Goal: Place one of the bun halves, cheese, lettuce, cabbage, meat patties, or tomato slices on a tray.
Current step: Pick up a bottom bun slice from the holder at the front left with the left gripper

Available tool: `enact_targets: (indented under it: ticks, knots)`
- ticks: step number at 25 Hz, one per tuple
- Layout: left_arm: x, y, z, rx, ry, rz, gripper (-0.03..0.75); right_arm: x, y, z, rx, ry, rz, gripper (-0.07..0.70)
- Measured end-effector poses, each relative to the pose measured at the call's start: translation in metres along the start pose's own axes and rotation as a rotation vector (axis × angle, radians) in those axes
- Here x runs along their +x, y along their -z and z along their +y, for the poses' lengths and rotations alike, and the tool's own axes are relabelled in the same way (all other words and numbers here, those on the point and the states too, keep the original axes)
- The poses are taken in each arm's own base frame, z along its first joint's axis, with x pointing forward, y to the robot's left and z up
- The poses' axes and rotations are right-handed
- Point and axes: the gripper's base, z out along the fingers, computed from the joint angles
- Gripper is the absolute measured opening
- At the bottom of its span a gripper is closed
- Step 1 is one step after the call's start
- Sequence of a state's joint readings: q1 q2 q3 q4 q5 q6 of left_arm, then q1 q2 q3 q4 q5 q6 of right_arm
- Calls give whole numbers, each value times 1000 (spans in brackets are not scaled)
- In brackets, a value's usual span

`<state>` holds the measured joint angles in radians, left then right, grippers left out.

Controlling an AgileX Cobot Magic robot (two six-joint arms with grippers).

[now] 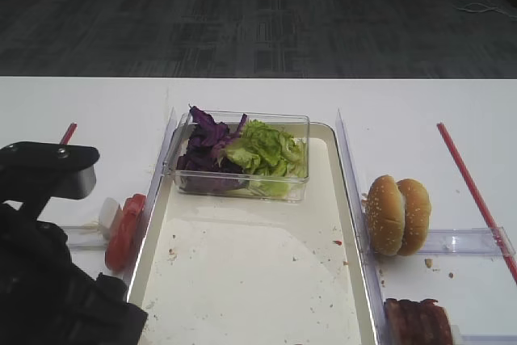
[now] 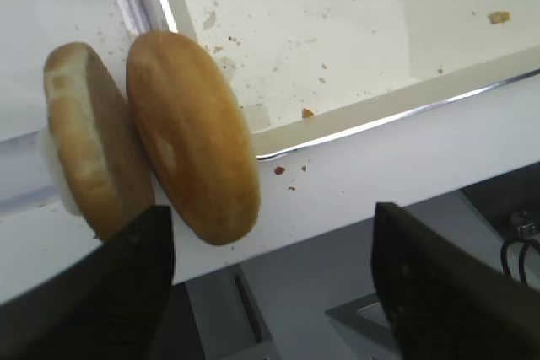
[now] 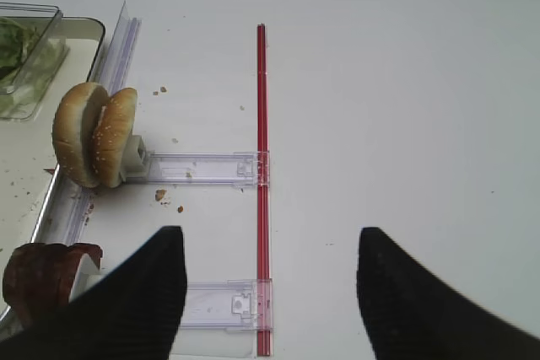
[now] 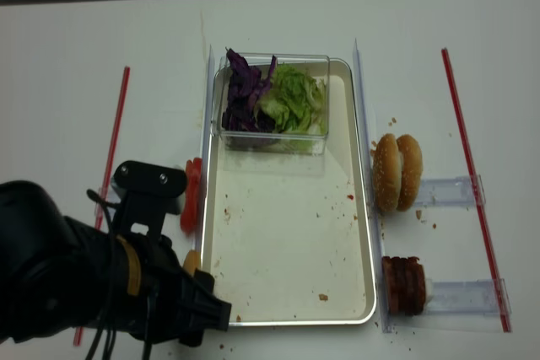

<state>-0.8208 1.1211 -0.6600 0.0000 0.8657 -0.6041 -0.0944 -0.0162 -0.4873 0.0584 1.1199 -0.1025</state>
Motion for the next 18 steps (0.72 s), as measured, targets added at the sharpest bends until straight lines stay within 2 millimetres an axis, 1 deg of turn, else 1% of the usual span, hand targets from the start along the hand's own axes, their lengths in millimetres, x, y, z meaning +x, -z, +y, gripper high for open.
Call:
enact_targets:
  ticks: [3,4,5,11,15,18]
  knots:
    - [-3,-14,-3,-32,7,34,491,0,0,0,0,0,0,482]
    - [-6,-23,-5,-44,11,44,491,0,0,0,0,0,0,482]
    - [-6,-23,-5,-44,11,44,491,0,0,0,0,0,0,482]
    - [-12,-46,-3,-141,11,73,491,0,0,0,0,0,0,482]
    - [-14,-54,-2,-169,0,90,486,0,0,0,0,0,0,482]
    - [-15,-56,-2,-177,-2,87,447,0,0,0,0,0,0,482]
